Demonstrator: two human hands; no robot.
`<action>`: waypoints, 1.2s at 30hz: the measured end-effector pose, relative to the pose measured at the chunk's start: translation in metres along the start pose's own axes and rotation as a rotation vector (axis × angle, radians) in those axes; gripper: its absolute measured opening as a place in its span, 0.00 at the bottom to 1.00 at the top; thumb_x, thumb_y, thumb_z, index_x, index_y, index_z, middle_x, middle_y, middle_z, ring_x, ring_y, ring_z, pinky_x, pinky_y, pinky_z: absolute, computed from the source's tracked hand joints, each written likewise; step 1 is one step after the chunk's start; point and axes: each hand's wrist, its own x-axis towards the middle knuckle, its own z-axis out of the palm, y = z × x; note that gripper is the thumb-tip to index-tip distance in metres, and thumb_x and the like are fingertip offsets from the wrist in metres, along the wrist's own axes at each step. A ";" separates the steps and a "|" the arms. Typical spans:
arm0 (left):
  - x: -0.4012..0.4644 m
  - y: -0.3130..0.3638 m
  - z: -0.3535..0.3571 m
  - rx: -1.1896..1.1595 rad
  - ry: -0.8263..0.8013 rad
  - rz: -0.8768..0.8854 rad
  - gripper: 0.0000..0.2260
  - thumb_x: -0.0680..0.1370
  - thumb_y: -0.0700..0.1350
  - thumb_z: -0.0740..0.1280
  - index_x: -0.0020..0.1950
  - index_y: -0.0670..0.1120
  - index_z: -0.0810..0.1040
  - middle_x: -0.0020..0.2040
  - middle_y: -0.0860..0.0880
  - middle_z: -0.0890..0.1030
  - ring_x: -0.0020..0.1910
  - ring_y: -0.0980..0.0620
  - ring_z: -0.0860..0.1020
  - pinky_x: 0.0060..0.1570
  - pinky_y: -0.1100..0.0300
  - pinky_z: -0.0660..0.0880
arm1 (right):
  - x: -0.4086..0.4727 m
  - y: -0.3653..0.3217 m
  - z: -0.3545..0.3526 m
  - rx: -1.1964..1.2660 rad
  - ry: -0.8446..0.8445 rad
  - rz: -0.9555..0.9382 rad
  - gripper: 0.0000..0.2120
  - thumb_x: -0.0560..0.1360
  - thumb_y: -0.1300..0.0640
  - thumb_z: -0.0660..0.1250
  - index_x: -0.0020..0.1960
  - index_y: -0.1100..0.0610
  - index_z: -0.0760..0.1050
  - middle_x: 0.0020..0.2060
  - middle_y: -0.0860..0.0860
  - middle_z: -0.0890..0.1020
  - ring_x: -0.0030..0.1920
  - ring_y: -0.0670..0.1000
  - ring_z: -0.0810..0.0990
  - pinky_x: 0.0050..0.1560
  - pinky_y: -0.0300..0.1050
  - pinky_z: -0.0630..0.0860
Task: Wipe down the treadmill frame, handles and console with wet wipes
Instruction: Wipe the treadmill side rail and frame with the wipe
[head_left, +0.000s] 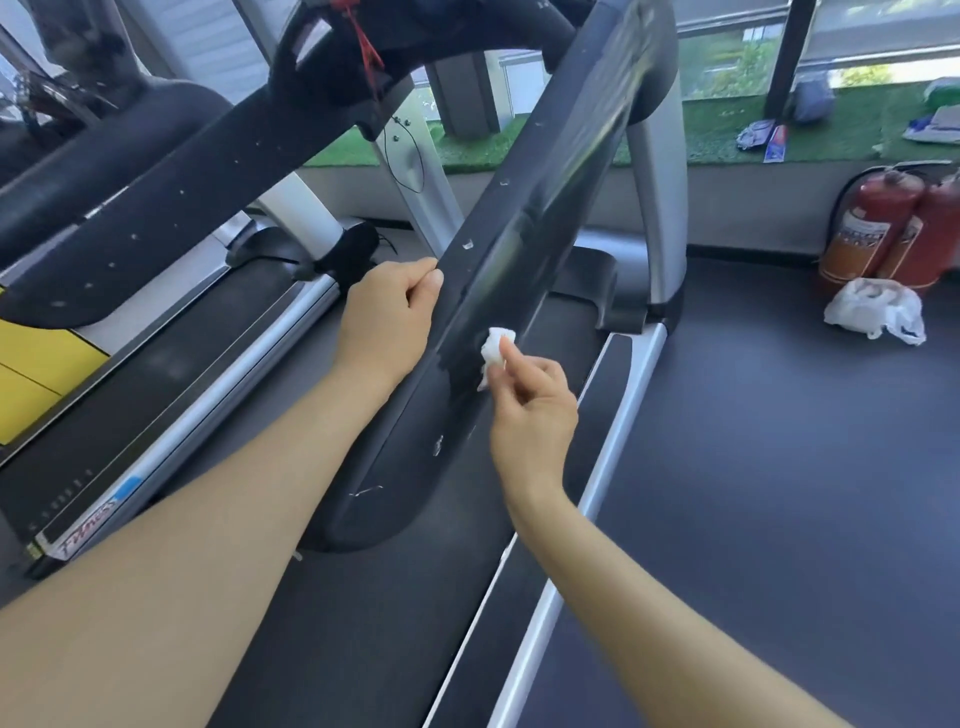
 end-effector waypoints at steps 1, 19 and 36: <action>-0.001 0.000 0.001 -0.003 0.006 -0.011 0.07 0.82 0.45 0.58 0.44 0.49 0.66 0.41 0.49 0.69 0.42 0.55 0.64 0.37 0.60 0.61 | -0.012 0.002 -0.002 0.008 -0.021 -0.021 0.10 0.77 0.61 0.66 0.55 0.52 0.82 0.40 0.47 0.73 0.35 0.37 0.72 0.44 0.26 0.69; 0.000 0.002 -0.001 0.022 0.006 0.004 0.07 0.82 0.45 0.58 0.44 0.49 0.64 0.42 0.51 0.67 0.42 0.54 0.62 0.33 0.65 0.60 | 0.015 0.040 0.003 0.216 0.033 0.309 0.10 0.79 0.61 0.63 0.55 0.51 0.81 0.40 0.33 0.80 0.43 0.34 0.77 0.49 0.28 0.72; 0.001 -0.002 0.002 0.006 0.007 0.021 0.07 0.82 0.45 0.58 0.44 0.49 0.64 0.42 0.51 0.68 0.41 0.55 0.63 0.37 0.61 0.58 | 0.046 0.030 -0.006 0.407 0.070 0.436 0.10 0.75 0.69 0.65 0.46 0.58 0.82 0.37 0.49 0.80 0.36 0.45 0.75 0.39 0.34 0.73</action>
